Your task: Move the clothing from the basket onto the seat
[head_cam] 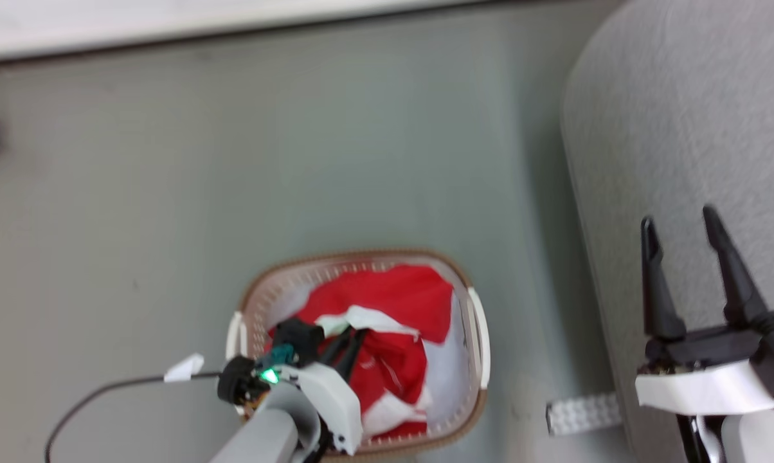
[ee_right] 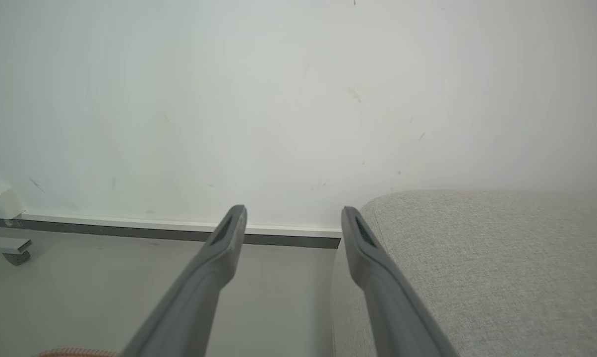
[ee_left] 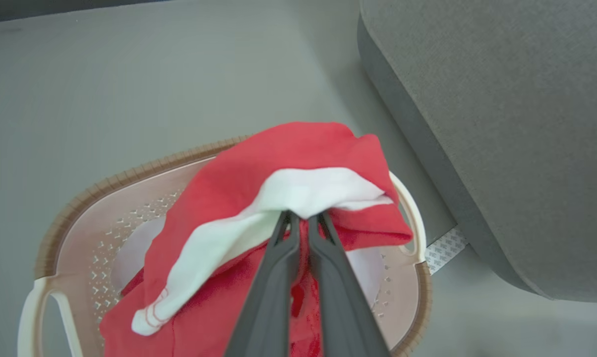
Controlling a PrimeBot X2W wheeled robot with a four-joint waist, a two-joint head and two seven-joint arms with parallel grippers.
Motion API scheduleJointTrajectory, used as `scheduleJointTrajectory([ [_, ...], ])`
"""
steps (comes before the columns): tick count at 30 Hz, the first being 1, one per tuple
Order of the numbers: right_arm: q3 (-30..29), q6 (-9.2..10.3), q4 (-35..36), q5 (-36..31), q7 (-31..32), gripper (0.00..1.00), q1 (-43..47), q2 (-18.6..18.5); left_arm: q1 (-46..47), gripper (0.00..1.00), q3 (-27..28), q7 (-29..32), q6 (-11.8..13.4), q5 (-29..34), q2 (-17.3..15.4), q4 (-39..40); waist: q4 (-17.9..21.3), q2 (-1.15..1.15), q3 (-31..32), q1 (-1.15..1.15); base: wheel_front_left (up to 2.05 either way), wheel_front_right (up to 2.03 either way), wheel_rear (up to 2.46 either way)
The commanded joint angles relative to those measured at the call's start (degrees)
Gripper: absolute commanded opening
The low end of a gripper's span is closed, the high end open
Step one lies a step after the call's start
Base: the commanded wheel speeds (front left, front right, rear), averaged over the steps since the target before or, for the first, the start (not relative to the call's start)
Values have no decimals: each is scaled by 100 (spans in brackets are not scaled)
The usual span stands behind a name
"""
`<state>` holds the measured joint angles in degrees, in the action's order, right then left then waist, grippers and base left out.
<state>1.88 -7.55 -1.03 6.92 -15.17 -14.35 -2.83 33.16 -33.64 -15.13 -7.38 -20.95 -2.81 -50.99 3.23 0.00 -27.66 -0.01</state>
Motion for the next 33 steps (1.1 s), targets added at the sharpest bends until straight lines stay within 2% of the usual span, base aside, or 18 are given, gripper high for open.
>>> scheduleJointTrajectory([
  [1, 12, 12, -55, 30, 2, 100, 136, -11, -186, 0, -25, -3, -12, -120, -20, 140, -210, 0, 736, 1, 0, 0, 0],
  [9, 99, 12, -306, 88, 2, 100, 588, -12, -791, 0, -29, 118, 26, -451, -235, 1215, -270, 0, 1528, 1, 0, 0, 0],
  [15, 263, 12, -531, -54, 2, 100, 895, -11, -1246, 0, 33, 503, 244, -576, -504, 2405, -184, 0, 2007, 1, 0, 0, 0],
  [16, 263, 12, -531, -54, 2, 100, 895, -11, -1246, 0, 33, 503, 244, -576, -504, 2405, -184, 0, 2007, 1, 0, 0, 0],
  [17, 335, 12, -596, -93, 2, 100, 970, -34, -1391, 0, 57, 655, 333, -628, -597, 2849, -138, 0, 2145, 1, 0, 0, 0],
  [18, 335, 12, -596, -93, 2, 100, 970, -34, -1391, 0, 57, 655, 333, -628, -597, 2849, -138, 0, 2145, 1, 0, 0, 0],
  [21, 537, 12, -698, -97, 2, 100, 1030, -147, -1563, 0, 117, 912, 473, -708, -759, 3532, -70, 0, 2290, 1, 0, 0, 0],
  [26, 1184, 12, -850, 70, 2, 100, 982, -534, -1730, 0, 194, 1308, 659, -749, -1002, 4479, 27, 0, 2442, 1, 0, 0, 0],
  [33, 2393, 12, -910, 414, 2, 100, 518, -1390, -1826, 0, 205, 1695, 810, -761, -1203, 5229, 132, 0, 2558, 1, 0, 0, 0],
])
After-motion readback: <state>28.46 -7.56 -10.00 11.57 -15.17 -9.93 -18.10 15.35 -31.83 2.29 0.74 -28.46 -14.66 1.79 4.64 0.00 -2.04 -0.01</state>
